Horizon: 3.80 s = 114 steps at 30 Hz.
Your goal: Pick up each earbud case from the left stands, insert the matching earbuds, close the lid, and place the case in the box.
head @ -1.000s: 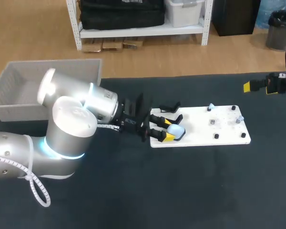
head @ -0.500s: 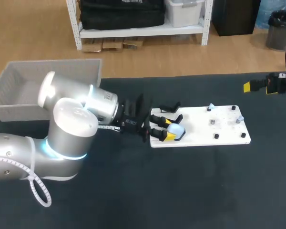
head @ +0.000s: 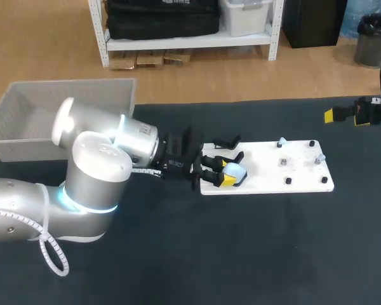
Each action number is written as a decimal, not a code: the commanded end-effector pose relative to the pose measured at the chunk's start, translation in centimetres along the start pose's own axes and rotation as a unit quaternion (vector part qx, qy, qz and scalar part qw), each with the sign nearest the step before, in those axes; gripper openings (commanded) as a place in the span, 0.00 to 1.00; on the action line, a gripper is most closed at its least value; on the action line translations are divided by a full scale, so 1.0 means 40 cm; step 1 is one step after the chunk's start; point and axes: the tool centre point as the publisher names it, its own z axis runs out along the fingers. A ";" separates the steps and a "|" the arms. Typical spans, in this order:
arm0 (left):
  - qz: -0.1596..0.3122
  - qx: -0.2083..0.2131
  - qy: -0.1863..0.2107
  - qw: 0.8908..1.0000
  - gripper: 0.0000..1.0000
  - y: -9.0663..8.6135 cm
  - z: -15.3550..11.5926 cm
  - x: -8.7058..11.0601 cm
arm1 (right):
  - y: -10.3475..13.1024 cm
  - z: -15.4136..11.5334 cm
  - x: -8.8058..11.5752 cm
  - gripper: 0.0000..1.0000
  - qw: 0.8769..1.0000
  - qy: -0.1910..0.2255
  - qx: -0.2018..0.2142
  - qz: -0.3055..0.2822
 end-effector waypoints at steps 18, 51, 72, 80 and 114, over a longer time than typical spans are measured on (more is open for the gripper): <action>0.060 -0.047 -0.097 0.992 0.00 -0.006 -0.072 -0.148 | -0.001 0.000 0.000 1.00 1.000 0.000 0.000 0.000; 0.060 -0.049 -0.156 0.985 0.00 -0.003 -0.095 -0.186 | 0.047 -0.017 0.015 1.00 1.000 0.016 -0.018 -0.001; 0.048 -0.006 -0.177 0.983 0.00 -0.008 -0.078 -0.193 | 0.267 -0.050 0.146 1.00 0.995 0.056 -0.047 -0.071; 0.039 0.005 -0.177 0.984 0.00 -0.015 -0.066 -0.193 | 0.329 -0.030 0.180 1.00 0.993 0.073 -0.047 -0.082; 0.038 0.012 -0.174 0.984 0.00 -0.026 -0.060 -0.199 | 0.437 0.110 0.210 1.00 0.992 0.117 -0.024 -0.040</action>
